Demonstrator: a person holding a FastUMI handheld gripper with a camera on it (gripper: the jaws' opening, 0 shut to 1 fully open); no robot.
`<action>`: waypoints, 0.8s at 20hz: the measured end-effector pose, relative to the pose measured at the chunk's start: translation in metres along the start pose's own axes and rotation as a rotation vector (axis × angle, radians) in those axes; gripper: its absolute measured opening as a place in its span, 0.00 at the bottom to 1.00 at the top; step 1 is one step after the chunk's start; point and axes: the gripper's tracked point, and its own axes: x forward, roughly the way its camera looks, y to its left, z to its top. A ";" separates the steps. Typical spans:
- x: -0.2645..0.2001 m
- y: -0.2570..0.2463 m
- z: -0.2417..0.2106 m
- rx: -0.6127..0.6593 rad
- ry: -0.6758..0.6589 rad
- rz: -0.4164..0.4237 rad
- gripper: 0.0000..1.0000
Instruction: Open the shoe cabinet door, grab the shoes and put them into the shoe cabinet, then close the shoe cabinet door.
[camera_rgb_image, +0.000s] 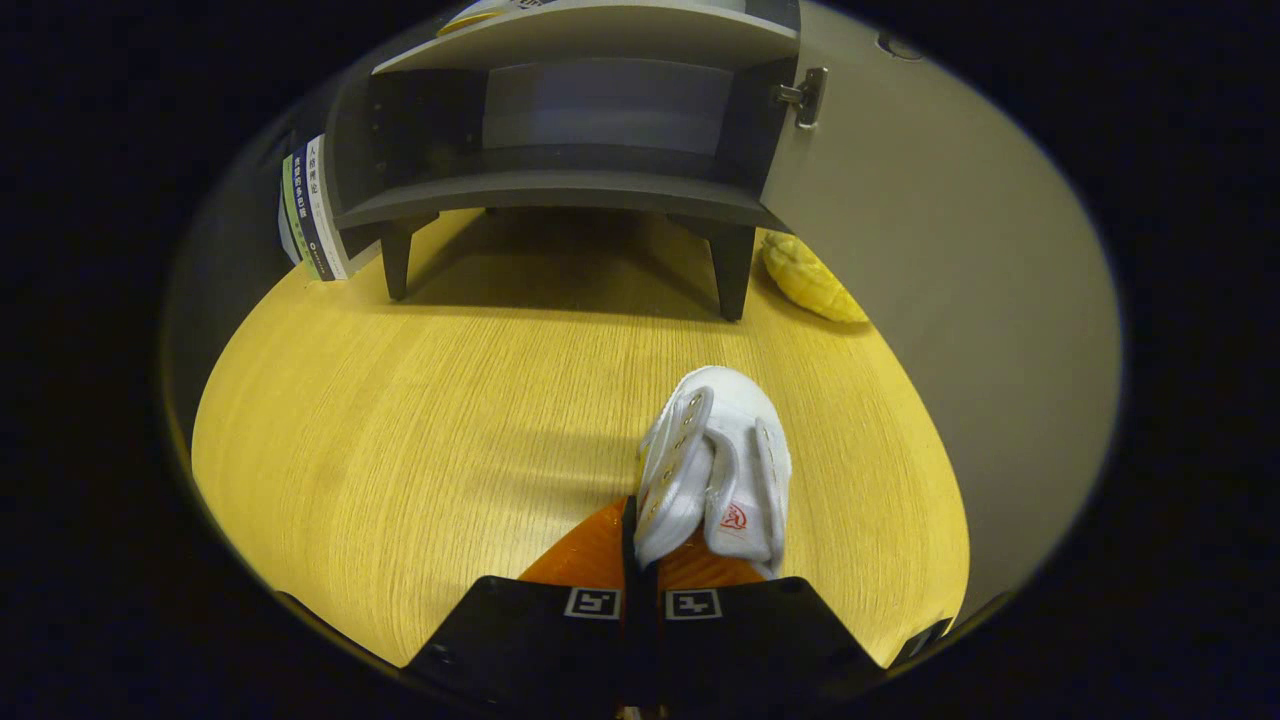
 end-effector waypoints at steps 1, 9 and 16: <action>-0.003 0.003 0.004 -0.014 -0.015 0.003 0.02; -0.050 0.016 0.058 -0.109 -0.176 0.018 0.02; -0.127 0.024 0.120 -0.110 -0.319 0.063 0.02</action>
